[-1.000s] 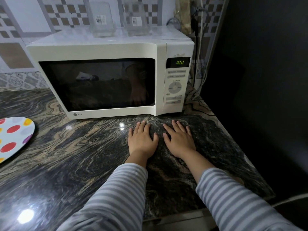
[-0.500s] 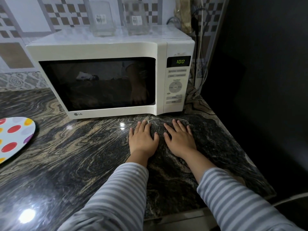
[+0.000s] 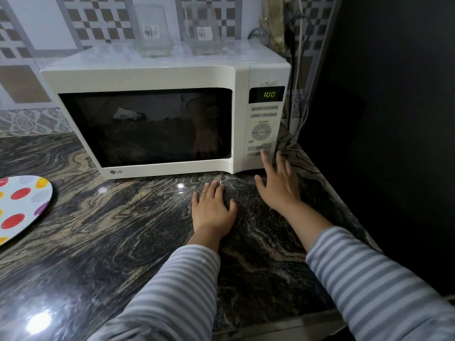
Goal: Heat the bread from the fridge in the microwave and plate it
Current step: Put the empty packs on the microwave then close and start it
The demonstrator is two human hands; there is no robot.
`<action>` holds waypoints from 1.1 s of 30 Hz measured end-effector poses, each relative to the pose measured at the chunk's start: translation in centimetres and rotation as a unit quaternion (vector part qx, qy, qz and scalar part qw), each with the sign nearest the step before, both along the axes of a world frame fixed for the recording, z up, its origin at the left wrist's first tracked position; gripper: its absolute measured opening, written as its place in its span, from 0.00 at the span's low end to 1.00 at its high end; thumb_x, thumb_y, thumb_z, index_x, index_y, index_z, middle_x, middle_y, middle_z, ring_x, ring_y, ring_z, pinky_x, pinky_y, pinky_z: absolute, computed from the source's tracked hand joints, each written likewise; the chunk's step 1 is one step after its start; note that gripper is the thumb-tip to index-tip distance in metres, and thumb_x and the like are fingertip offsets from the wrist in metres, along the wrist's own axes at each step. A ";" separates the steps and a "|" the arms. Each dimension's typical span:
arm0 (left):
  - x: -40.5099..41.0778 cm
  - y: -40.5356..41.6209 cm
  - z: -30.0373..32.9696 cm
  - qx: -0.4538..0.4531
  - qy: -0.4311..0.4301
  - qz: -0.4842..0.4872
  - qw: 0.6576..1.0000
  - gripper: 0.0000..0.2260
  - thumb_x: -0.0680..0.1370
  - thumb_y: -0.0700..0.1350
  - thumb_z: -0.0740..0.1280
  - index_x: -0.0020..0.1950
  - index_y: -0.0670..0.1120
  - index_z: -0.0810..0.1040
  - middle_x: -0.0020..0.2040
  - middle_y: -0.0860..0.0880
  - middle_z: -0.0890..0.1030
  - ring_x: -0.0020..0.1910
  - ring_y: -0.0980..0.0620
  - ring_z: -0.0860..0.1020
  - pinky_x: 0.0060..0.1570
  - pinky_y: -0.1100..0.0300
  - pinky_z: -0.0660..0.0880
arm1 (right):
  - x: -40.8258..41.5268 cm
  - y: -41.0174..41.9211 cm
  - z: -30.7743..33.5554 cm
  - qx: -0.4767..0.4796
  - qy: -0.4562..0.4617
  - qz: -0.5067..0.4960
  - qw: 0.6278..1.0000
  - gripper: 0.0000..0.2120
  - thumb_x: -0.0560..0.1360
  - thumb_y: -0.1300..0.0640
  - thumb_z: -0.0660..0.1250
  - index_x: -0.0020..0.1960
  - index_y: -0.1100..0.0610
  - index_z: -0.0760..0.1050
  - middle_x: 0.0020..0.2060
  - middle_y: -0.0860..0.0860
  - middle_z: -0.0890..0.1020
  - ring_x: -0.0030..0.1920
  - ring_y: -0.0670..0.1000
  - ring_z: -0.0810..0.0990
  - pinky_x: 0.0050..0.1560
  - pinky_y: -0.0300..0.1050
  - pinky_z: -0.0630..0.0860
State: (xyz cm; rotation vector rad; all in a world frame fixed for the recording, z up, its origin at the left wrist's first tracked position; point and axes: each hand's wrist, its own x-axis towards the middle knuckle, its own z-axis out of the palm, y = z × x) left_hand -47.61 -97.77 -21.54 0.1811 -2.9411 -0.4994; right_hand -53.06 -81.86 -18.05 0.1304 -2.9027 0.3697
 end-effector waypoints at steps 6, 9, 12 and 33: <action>0.0 0.0 0.0 0.001 0.000 0.000 1.000 0.27 0.79 0.58 0.53 0.76 0.51 0.59 0.78 0.53 0.56 0.78 0.53 0.49 0.76 0.49 0.45 | -1.0 -0.5 0.5 0.019 -0.015 0.004 1.000 0.31 0.80 0.43 0.51 0.77 0.43 0.38 0.78 0.57 0.47 0.77 0.58 0.46 0.75 0.56 0.51; 0.0 0.0 0.1 0.002 0.001 0.002 1.000 0.27 0.79 0.58 0.53 0.76 0.52 0.59 0.78 0.53 0.56 0.78 0.53 0.49 0.76 0.49 0.45 | -1.1 -0.9 0.5 0.027 -0.009 -0.009 1.000 0.30 0.80 0.43 0.51 0.77 0.43 0.39 0.77 0.58 0.48 0.76 0.59 0.48 0.75 0.56 0.50; -0.1 0.0 0.1 0.003 0.000 0.003 1.000 0.27 0.79 0.59 0.53 0.76 0.51 0.59 0.78 0.53 0.56 0.78 0.53 0.50 0.76 0.49 0.44 | -1.1 -1.0 0.5 0.039 0.005 -0.015 0.999 0.30 0.80 0.43 0.51 0.77 0.43 0.40 0.77 0.58 0.50 0.76 0.59 0.49 0.75 0.56 0.49; -3.8 -0.9 12.5 -0.046 0.301 -0.008 0.953 0.26 0.76 0.52 0.61 0.73 0.47 0.64 0.76 0.48 0.62 0.76 0.46 0.56 0.75 0.46 0.51 | -1.0 -0.2 13.5 -0.047 0.265 0.072 0.961 0.20 0.77 0.53 0.60 0.68 0.54 0.69 0.69 0.56 0.68 0.71 0.58 0.64 0.70 0.57 0.61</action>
